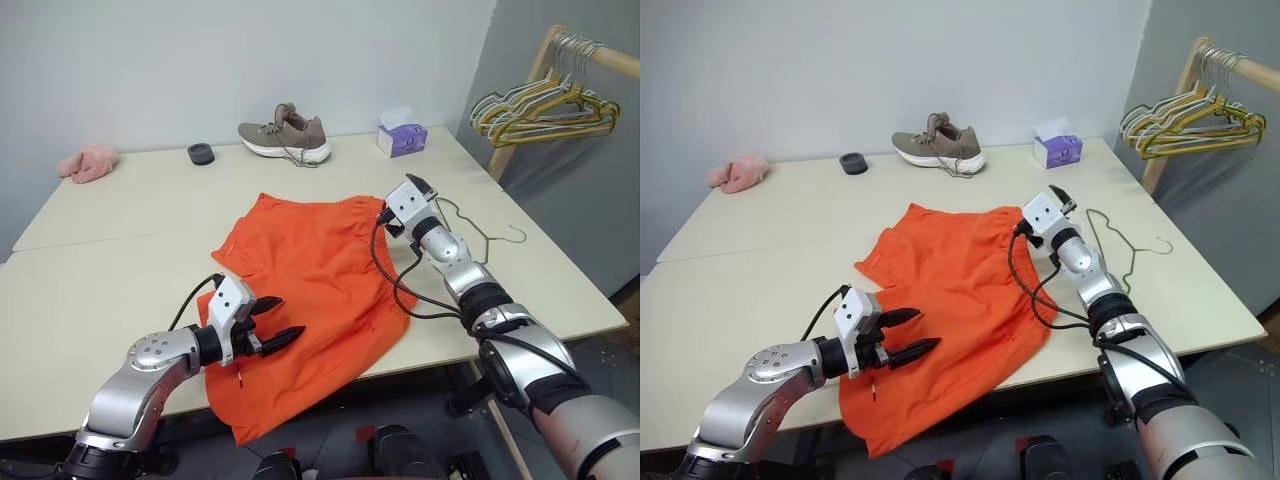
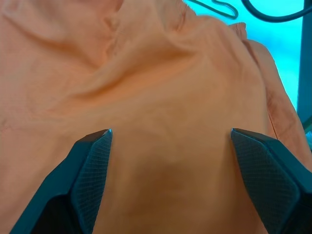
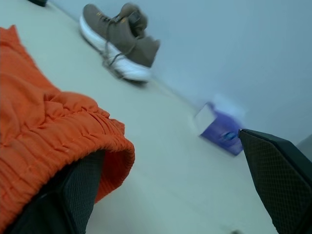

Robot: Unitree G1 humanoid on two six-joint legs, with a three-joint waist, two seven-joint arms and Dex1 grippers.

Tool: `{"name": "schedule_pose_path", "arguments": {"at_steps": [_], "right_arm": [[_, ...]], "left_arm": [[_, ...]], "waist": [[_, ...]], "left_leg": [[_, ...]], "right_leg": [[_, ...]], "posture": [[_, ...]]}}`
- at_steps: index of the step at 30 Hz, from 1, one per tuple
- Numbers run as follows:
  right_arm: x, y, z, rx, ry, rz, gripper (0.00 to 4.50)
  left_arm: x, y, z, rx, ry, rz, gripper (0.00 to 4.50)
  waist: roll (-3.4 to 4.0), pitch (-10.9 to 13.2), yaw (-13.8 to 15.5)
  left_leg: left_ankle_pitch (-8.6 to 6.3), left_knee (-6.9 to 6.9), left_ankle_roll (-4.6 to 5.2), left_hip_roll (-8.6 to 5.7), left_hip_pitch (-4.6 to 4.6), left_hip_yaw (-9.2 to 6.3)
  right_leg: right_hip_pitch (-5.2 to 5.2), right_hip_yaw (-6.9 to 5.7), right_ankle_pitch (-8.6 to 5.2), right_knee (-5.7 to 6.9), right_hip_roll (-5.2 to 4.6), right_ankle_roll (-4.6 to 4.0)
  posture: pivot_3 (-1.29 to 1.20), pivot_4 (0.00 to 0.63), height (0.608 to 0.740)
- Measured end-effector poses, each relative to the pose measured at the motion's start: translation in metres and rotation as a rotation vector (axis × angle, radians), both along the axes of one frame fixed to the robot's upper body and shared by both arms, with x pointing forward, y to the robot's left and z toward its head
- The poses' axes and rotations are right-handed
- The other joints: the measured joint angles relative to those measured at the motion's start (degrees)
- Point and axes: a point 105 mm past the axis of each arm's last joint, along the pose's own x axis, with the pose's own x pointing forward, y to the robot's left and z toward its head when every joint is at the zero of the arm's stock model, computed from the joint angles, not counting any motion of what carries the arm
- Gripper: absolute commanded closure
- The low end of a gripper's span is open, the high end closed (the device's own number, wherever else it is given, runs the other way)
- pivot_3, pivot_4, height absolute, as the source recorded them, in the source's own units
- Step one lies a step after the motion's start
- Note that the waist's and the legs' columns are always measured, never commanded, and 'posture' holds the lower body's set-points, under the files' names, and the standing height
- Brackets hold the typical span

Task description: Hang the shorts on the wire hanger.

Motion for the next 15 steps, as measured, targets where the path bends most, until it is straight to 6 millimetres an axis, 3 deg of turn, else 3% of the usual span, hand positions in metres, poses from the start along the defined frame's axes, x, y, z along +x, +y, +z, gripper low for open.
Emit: {"name": "schedule_pose_path", "arguments": {"at_steps": [3,7,15], "right_arm": [[-0.004,0.006,-0.004,-0.08,0.002,0.061,0.0],[-0.013,0.014,-0.03,-0.173,0.127,0.167,0.0],[-0.037,-0.005,-0.062,-0.311,0.428,0.316,0.0]], "left_arm": [[0.002,-0.002,0.002,-0.003,-0.015,0.0,0.42],[0.004,-0.003,0.003,-0.006,-0.023,0.0,0.42],[0.003,-0.004,0.002,-0.007,-0.024,-0.002,0.42]], "waist": [[0.0,0.0,-0.1],[0.0,0.0,-0.1],[-0.01,0.0,0.1]], "left_leg": [[0.0,0.0,0.01,0.0,0.03,0.0],[0.01,0.0,0.01,0.0,0.03,-0.01],[0.01,0.01,0.01,0.01,0.04,-0.08]], "right_leg": [[0.01,0.03,0.0,0.02,0.02,0.0],[0.02,0.02,0.0,0.03,0.03,0.0],[0.05,-0.06,-0.02,0.03,0.03,-0.02]], "posture": [[-0.15,0.024,0.74],[-0.15,0.022,0.74],[-0.15,0.019,0.74]]}}
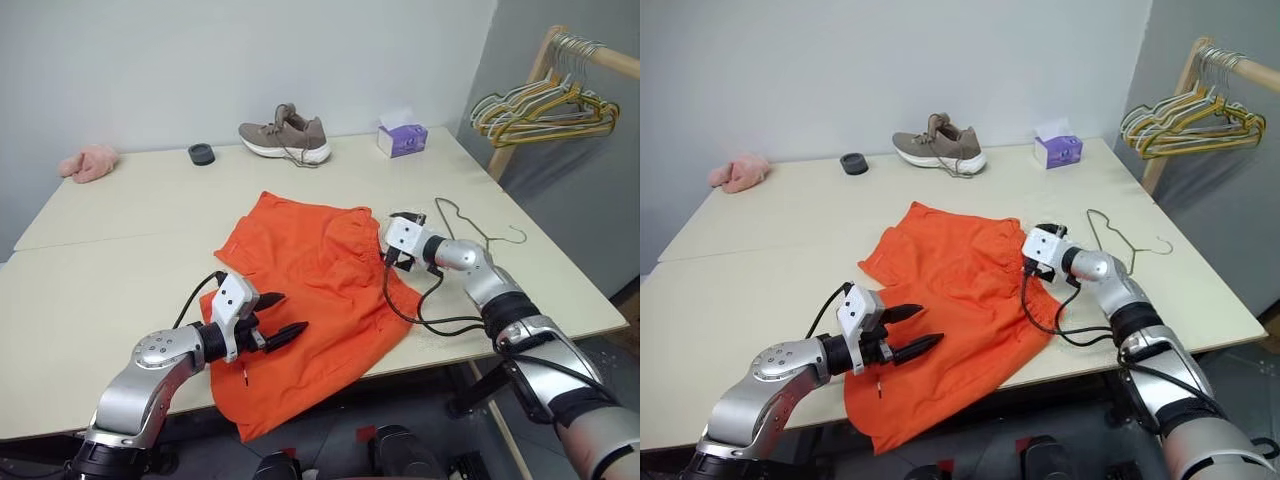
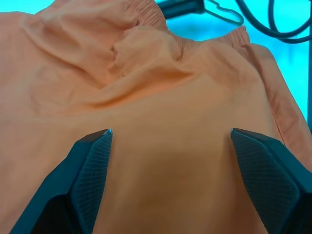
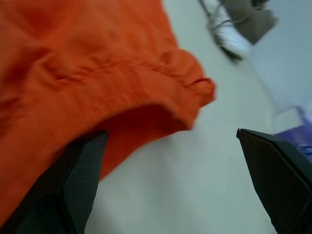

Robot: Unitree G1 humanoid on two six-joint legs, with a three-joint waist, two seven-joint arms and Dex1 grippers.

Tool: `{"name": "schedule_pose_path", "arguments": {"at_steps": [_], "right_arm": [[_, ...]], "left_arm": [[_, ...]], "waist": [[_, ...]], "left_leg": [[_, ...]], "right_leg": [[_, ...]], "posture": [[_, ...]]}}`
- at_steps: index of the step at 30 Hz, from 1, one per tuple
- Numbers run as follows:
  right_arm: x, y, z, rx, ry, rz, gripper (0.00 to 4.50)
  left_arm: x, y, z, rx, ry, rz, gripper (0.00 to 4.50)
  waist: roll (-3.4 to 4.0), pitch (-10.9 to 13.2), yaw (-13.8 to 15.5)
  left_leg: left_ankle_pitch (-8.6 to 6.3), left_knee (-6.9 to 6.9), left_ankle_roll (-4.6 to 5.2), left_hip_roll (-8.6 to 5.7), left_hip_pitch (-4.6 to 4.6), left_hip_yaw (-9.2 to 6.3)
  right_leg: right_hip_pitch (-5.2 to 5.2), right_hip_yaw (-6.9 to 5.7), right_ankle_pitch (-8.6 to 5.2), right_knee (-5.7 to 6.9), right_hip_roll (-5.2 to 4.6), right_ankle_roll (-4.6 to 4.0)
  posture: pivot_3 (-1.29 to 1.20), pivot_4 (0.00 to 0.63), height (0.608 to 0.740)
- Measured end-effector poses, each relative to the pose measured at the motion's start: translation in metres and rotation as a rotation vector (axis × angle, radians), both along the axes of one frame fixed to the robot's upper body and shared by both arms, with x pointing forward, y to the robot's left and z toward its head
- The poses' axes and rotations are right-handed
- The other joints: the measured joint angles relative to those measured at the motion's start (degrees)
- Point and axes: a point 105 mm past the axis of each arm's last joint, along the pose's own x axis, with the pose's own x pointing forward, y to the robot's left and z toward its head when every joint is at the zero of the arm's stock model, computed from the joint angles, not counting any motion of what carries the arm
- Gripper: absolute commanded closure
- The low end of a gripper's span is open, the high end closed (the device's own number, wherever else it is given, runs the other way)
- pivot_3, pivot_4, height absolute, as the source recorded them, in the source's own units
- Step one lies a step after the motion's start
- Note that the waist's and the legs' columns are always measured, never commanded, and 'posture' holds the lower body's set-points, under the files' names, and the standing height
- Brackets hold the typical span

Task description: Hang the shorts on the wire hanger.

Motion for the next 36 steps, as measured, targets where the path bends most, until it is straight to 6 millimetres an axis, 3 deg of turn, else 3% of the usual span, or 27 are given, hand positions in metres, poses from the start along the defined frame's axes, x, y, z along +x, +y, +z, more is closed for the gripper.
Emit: {"name": "schedule_pose_path", "arguments": {"at_steps": [3,9,15,23,28,32,36], "right_arm": [[-0.021,-0.008,-0.015,-0.013,0.142,0.049,0.0],[-0.039,-0.031,-0.013,-0.097,0.234,0.077,0.0],[-0.026,-0.039,0.007,0.144,0.265,-0.089,0.0],[0.0,-0.11,0.032,0.457,0.185,-0.598,0.0],[0.002,-0.131,0.018,0.476,0.183,-0.776,0.0],[0.001,-0.142,-0.002,0.476,0.238,-0.886,0.0],[0.006,-0.146,-0.008,0.485,0.273,-0.944,0.0]], "left_arm": [[0.0,0.0,0.0,-0.001,-0.001,-0.001,0.42],[0.0,-0.001,0.0,-0.002,-0.001,-0.003,0.42],[0.005,-0.009,0.01,-0.045,-0.032,-0.013,0.42],[0.016,-0.019,0.039,-0.141,-0.117,0.006,0.42],[0.026,-0.022,0.06,-0.097,-0.237,-0.013,0.42],[0.021,-0.023,0.065,-0.064,-0.242,-0.1,0.42],[0.017,-0.019,0.07,-0.01,-0.233,-0.186,0.42]], "waist": [[0.0,0.0,0.0],[0.0,0.0,0.0],[-0.01,0.0,-0.1],[-0.01,0.0,0.0],[0.0,0.0,-0.3],[0.02,0.0,-0.5],[0.03,0.0,-0.8]], "left_leg": [[0.0,0.0,0.0,0.0,-0.01,-0.01],[0.0,0.03,0.0,0.0,0.04,-0.01],[0.0,0.04,-0.01,-0.01,0.02,-0.01],[0.0,0.04,-0.01,-0.01,-0.07,0.0],[0.0,0.04,0.0,-0.02,-0.04,0.02],[0.0,0.03,0.0,-0.02,-0.08,0.05],[0.0,0.03,0.0,-0.02,-0.1,0.06]], "right_leg": [[0.0,-0.01,0.0,0.0,0.0,0.0],[0.03,-0.06,-0.01,0.0,0.0,-0.01],[0.03,-0.04,0.0,0.01,0.0,0.01],[0.0,-0.05,-0.02,-0.03,-0.01,0.0],[0.0,-0.01,-0.01,-0.03,0.01,0.0],[-0.06,0.02,-0.02,-0.03,0.01,-0.01],[-0.09,0.03,-0.02,-0.03,0.02,0.0]], "posture": [[-0.16,0.02,0.74],[-0.17,0.025,0.74],[-0.16,0.028,0.74],[-0.17,0.033,0.74],[-0.18,0.034,0.74],[-0.18,0.034,0.74],[-0.18,0.033,0.74]]}}
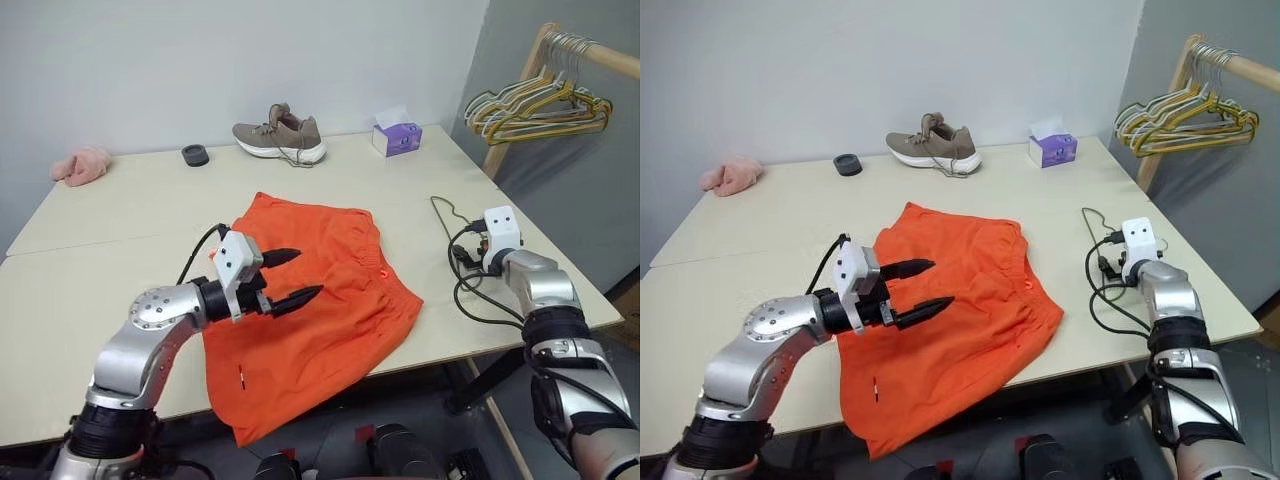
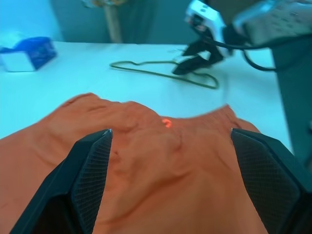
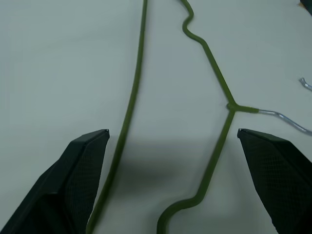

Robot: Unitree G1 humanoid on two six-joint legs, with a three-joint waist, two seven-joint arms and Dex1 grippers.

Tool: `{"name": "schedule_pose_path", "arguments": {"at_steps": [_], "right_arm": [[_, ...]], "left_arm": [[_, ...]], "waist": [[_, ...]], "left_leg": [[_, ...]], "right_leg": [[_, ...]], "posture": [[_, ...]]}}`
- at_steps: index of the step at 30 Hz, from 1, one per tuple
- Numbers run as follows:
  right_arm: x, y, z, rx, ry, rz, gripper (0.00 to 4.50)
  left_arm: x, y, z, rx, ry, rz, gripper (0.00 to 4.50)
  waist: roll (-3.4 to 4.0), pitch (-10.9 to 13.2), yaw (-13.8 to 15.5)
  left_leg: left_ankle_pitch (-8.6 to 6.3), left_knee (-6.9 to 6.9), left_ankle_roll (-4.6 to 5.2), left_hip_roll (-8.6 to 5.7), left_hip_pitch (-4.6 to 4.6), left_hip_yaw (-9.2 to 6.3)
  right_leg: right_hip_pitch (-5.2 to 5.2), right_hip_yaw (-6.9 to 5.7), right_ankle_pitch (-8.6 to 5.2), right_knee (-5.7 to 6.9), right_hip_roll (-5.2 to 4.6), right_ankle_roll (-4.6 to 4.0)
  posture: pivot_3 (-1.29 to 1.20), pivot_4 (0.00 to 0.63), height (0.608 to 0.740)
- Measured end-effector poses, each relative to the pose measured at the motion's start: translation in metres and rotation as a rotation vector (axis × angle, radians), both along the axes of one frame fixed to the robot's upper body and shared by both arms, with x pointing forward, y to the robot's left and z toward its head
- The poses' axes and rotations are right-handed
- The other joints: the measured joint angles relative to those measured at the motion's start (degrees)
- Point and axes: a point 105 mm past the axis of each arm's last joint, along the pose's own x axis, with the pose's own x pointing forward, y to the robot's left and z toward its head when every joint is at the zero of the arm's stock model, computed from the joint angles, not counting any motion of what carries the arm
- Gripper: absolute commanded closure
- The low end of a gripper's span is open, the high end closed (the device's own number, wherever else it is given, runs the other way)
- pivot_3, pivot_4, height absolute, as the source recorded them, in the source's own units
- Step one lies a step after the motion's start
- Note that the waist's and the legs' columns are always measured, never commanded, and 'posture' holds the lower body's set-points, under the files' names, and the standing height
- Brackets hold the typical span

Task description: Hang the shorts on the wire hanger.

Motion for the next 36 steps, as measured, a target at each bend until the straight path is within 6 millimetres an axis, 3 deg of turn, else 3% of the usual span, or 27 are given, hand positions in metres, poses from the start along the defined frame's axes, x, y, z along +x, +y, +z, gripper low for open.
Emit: {"name": "schedule_pose_path", "arguments": {"at_steps": [6,19,28,32,36], "right_arm": [[0.005,0.0,-0.012,0.055,0.052,-0.04,0.0],[0.012,-0.003,-0.017,0.115,0.054,-0.084,0.0],[0.009,0.011,-0.001,-0.008,-0.036,0.179,0.0],[0.013,-0.003,0.014,-0.023,-0.105,0.082,0.0],[0.011,-0.015,0.005,-0.011,-0.063,-0.041,0.0]], "left_arm": [[0.001,0.005,-0.004,0.018,0.025,-0.015,0.42],[0.004,0.01,-0.002,0.015,0.02,0.023,0.42],[-0.01,0.025,-0.015,0.035,0.086,0.061,0.42],[-0.015,0.025,-0.019,0.038,0.105,0.048,0.42],[-0.015,0.025,-0.018,0.04,0.102,0.046,0.42]], "waist": [[-0.01,0.0,-0.7],[-0.07,0.0,-0.8],[0.02,0.0,-0.6],[0.02,0.0,-0.6],[0.01,0.0,-0.7]], "left_leg": [[0.0,-0.01,0.0,0.0,-0.03,0.0],[0.0,0.01,0.01,0.0,0.08,-0.01],[0.0,-0.07,0.01,0.0,-0.07,0.0],[0.0,-0.04,0.01,0.01,-0.04,0.0],[0.0,-0.04,0.01,0.0,-0.02,0.0]], "right_leg": [[0.0,-0.01,0.0,-0.03,0.0,0.0],[0.16,0.0,0.02,-0.06,0.0,0.04],[-0.06,0.05,-0.03,-0.05,0.02,0.04],[-0.04,0.04,-0.02,-0.02,0.01,0.04],[-0.04,0.04,-0.02,0.01,0.01,0.04]], "posture": [[-0.17,0.028,0.74],[-0.15,0.026,0.74],[-0.15,0.028,0.74],[-0.16,0.024,0.74],[-0.16,0.019,0.74]]}}
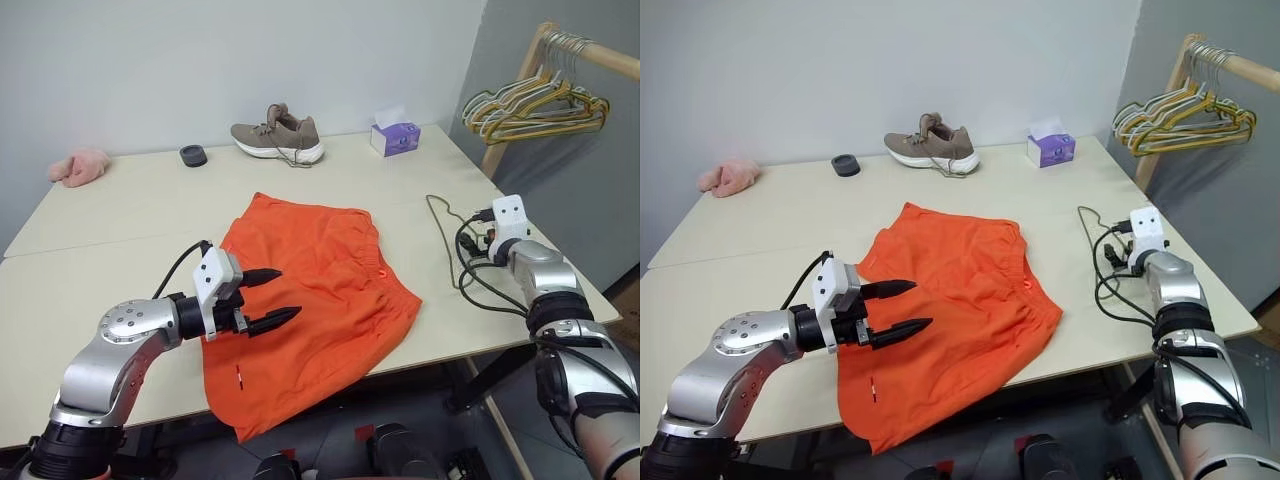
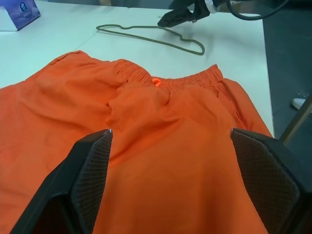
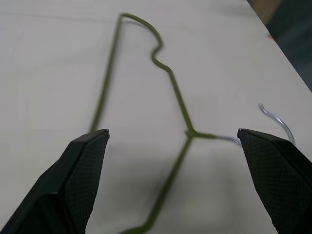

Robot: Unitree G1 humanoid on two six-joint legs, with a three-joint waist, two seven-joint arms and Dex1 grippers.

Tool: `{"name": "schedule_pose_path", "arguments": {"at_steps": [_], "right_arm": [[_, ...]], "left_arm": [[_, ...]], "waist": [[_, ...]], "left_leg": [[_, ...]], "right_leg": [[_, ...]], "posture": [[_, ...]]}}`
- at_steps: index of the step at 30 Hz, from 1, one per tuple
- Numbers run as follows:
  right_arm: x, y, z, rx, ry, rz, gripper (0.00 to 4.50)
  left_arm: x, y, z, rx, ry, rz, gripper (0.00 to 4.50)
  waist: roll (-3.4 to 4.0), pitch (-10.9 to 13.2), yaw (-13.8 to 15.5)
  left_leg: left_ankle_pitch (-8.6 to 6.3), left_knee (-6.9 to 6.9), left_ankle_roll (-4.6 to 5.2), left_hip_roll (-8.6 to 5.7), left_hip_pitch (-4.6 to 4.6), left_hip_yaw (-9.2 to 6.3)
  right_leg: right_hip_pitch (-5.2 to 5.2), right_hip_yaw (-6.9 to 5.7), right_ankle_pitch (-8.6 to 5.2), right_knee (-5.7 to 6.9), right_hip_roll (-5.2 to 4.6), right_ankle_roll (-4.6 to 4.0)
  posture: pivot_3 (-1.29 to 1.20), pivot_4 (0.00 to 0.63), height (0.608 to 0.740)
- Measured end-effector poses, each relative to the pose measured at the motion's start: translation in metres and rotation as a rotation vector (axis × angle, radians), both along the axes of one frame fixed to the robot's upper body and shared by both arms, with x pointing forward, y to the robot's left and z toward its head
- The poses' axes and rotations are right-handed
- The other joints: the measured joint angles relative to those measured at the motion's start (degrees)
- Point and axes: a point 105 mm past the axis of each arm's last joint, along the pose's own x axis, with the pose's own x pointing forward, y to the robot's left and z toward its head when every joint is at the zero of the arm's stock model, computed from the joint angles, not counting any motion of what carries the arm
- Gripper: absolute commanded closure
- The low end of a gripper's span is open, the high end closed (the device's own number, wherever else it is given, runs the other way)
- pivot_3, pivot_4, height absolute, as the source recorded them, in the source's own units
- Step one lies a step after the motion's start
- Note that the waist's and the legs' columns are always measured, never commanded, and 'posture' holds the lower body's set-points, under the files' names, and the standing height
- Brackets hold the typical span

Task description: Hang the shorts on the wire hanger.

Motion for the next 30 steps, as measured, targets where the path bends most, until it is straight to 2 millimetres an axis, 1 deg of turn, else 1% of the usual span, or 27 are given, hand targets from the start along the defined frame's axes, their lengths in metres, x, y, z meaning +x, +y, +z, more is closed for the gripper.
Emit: {"name": "schedule_pose_path", "arguments": {"at_steps": [5,7,9,10,13,19,20,21,25,28,30], "right_arm": [[-0.003,-0.004,-0.016,0.005,0.071,-0.066,0.0],[-0.001,-0.002,-0.015,0.01,0.085,-0.062,0.0],[0.0,0.001,-0.017,0.018,0.107,-0.051,0.39],[0.0,0.003,-0.018,0.024,0.121,-0.044,0.63],[0.0,0.01,-0.021,0.048,0.154,-0.027,1.65],[-0.004,0.014,-0.031,0.087,0.207,-0.026,3.82],[-0.004,0.015,-0.032,0.09,0.213,-0.031,4.25],[-0.004,0.014,-0.033,0.094,0.214,-0.041,4.47],[-0.005,0.012,-0.034,0.08,0.213,-0.054,4.47],[-0.002,0.016,-0.031,-0.003,0.196,0.009,4.47],[0.001,0.022,-0.028,-0.077,0.178,0.084,4.47]], "left_arm": [[0.004,-0.001,0.006,0.004,-0.026,-0.006,0.42],[0.004,-0.002,0.006,0.006,-0.026,-0.007,0.42],[0.005,-0.002,0.005,0.01,-0.025,-0.008,0.4],[0.005,-0.002,0.005,0.012,-0.024,-0.007,0.4],[0.005,-0.003,0.004,0.013,-0.024,-0.008,0.4],[0.005,-0.005,0.002,0.015,-0.021,-0.011,0.4],[0.005,-0.005,0.002,0.014,-0.021,-0.011,0.4],[0.005,-0.005,0.002,0.014,-0.02,-0.012,0.4],[0.005,-0.006,0.001,0.012,-0.02,-0.008,0.4],[0.007,-0.006,0.001,0.003,-0.024,0.009,0.4],[0.009,-0.006,0.0,-0.006,-0.022,0.025,0.4]], "waist": [[0.0,0.0,-0.2],[0.0,0.0,-0.3],[-0.02,0.0,-0.4],[-0.02,0.0,-0.4],[-0.09,-0.1,-0.4],[-0.52,-0.6,-0.1],[-0.6,-0.7,0.1],[-0.68,-0.8,0.2],[-0.82,-1.1,0.6],[-0.79,-1.1,0.5],[-0.62,-1.0,0.3]], "left_leg": [[0.0,-0.01,0.0,0.0,-0.01,0.05],[0.0,-0.01,0.0,0.0,0.0,0.07],[0.0,-0.01,0.0,0.0,0.02,0.07],[0.0,-0.01,0.0,0.0,0.04,0.07],[0.0,-0.01,0.0,0.01,0.09,0.04],[0.0,-0.01,0.0,0.02,0.17,-0.04],[0.0,0.0,0.0,0.02,0.17,-0.06],[0.0,0.0,0.0,0.02,0.16,-0.08],[0.0,0.02,0.0,0.02,0.18,-0.08],[0.0,0.02,0.0,0.01,0.18,-0.08],[0.0,0.02,0.0,0.01,0.18,-0.06]], "right_leg": [[-0.02,0.05,0.0,-0.02,0.0,0.0],[-0.02,0.08,0.0,-0.02,0.0,0.0],[-0.01,0.08,0.0,-0.01,0.01,0.0],[0.0,0.08,0.0,-0.01,0.01,0.01],[0.06,0.05,0.0,0.0,0.01,0.0],[0.24,-0.06,-0.01,-0.06,0.01,-0.02],[0.26,-0.09,-0.01,-0.07,0.01,-0.02],[0.28,-0.12,-0.01,-0.1,0.0,-0.02],[0.33,-0.12,-0.16,-0.14,-0.01,-0.28],[0.31,-0.09,-0.16,-0.13,-0.01,-0.29],[0.29,-0.06,-0.15,-0.12,-0.01,-0.27]], "posture": [[-0.16,0.016,0.74],[-0.16,0.016,0.74],[-0.16,0.015,0.74],[-0.16,0.015,0.74],[-0.16,0.016,0.74],[-0.16,0.016,0.74],[-0.16,0.017,0.74],[-0.16,0.018,0.74],[-0.16,0.022,0.74],[-0.16,0.026,0.74],[-0.16,0.026,0.74]]}}
